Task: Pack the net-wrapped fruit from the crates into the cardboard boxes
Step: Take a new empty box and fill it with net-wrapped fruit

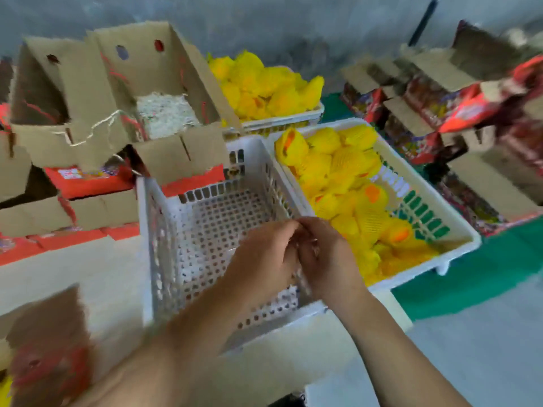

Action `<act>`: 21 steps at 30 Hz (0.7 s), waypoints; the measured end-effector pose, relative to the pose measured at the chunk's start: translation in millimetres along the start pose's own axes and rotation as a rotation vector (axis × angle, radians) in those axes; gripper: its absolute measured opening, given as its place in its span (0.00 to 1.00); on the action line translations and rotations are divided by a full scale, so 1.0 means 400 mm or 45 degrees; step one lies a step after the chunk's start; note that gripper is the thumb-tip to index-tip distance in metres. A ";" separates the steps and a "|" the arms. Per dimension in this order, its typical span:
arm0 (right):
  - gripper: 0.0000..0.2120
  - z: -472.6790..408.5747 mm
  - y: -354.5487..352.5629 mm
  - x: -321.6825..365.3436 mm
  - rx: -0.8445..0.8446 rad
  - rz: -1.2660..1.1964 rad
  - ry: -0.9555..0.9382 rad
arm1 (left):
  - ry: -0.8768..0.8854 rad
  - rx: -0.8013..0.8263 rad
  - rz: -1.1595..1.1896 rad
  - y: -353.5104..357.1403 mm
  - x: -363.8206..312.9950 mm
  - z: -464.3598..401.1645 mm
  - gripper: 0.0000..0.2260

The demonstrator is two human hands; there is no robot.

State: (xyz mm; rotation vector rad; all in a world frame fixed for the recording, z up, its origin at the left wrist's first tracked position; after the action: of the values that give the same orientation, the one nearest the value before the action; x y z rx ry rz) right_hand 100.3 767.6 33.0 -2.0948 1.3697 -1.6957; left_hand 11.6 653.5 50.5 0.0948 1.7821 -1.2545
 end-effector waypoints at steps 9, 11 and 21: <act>0.30 -0.177 -0.241 -0.501 0.636 0.683 0.711 | -0.017 0.157 -0.664 0.252 -0.056 -0.399 0.09; 0.36 -0.204 -0.232 -0.558 0.697 0.863 0.727 | -0.044 0.168 -0.863 0.272 -0.044 -0.425 0.10; 0.41 -0.223 -0.191 -0.648 0.673 1.056 0.701 | -0.195 0.238 -1.021 0.308 -0.012 -0.445 0.13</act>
State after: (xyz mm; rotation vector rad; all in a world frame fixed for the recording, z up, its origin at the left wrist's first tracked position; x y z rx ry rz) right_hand 78.7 1029.6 -76.3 -0.6448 1.3880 -1.9497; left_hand -33.0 852.0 -23.3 -0.6530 1.6041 -1.9221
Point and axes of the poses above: each hand's wrist, its own z-axis away from the middle knuckle, its own y-axis out of the palm, x = y × z, the point moved 2 cm from there along -z, towards the middle knuckle, and after that the axes turned 8 degrees about -y, right-handed, at the moved point
